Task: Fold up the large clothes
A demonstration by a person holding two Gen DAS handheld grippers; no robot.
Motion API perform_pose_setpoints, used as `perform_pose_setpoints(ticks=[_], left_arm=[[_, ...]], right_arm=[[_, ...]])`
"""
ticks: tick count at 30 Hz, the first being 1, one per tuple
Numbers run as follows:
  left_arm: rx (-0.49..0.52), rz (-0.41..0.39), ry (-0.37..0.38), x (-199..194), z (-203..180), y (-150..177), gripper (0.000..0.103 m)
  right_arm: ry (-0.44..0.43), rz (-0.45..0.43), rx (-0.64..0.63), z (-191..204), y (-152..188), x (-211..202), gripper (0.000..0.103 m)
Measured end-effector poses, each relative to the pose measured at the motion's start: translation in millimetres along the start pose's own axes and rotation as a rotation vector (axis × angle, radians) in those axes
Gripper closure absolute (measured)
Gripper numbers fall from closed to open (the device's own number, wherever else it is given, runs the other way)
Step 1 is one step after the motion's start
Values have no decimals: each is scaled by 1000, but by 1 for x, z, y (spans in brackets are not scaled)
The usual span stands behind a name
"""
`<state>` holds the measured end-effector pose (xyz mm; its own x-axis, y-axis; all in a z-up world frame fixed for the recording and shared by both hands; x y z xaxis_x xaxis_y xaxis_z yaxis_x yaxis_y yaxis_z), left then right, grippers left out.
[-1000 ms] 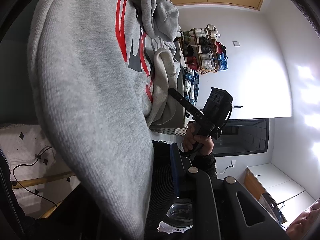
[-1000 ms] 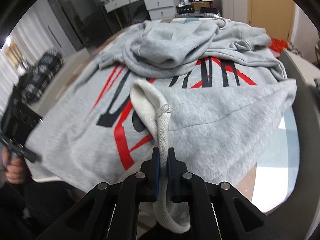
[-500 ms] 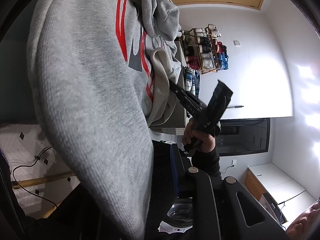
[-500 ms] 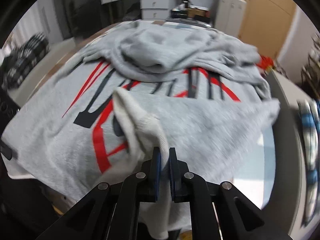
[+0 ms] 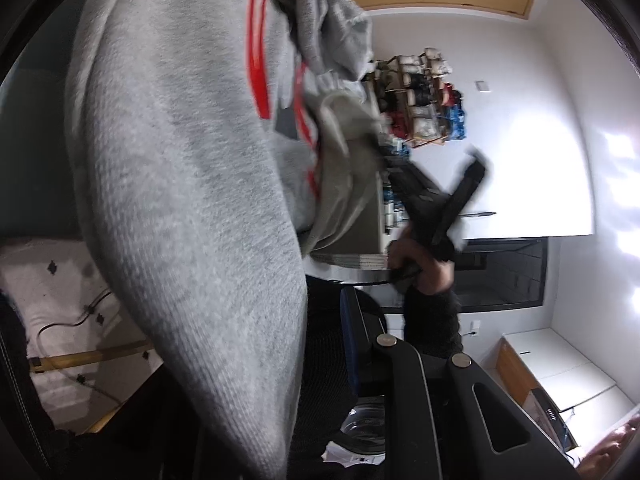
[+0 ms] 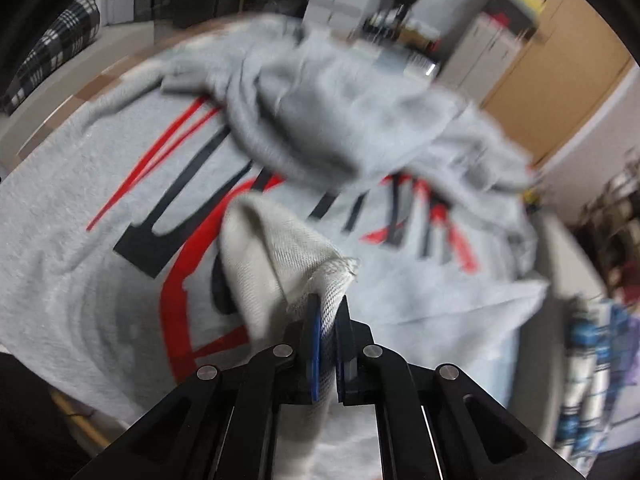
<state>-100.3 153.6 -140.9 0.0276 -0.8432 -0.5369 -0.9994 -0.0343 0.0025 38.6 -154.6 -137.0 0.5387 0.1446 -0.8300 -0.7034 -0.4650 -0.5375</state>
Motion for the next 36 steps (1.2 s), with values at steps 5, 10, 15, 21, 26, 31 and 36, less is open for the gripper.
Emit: perform_pose_setpoints(ticks=[5, 10, 15, 21, 26, 31, 36], left_arm=[[-40, 12, -104, 6, 10, 6, 89], [-84, -11, -106, 4, 19, 15, 89], [-125, 0, -156, 1, 19, 25, 94], [-182, -34, -81, -12, 23, 24, 97], [-205, -65, -6, -20, 15, 15, 98], [-216, -165, 90, -48, -2, -11, 98], [-197, -239, 140, -67, -28, -56, 98]], right_arm=[[330, -241, 26, -17, 17, -81, 99], [520, -371, 138, -48, 52, -134, 99], [629, -413, 237, -58, 114, -151, 99], [675, -455, 369, -65, 167, -162, 99], [689, -480, 357, -70, 169, -168, 99], [661, -540, 274, -76, 129, -181, 99], [574, -576, 258, -106, 67, -191, 99]])
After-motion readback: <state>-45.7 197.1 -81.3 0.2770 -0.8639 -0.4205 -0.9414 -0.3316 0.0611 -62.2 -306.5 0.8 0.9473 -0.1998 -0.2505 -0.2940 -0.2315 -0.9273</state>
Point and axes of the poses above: each gripper's, at about its wrist camera, not at the fingertips, and x roughly the way its jaws point, z to its left, y to its underside, the point moved 1 cm from there along x, roughly the way its jaws point, and after that the axes turned 11 degrees about -y, right-handed, at the moved point
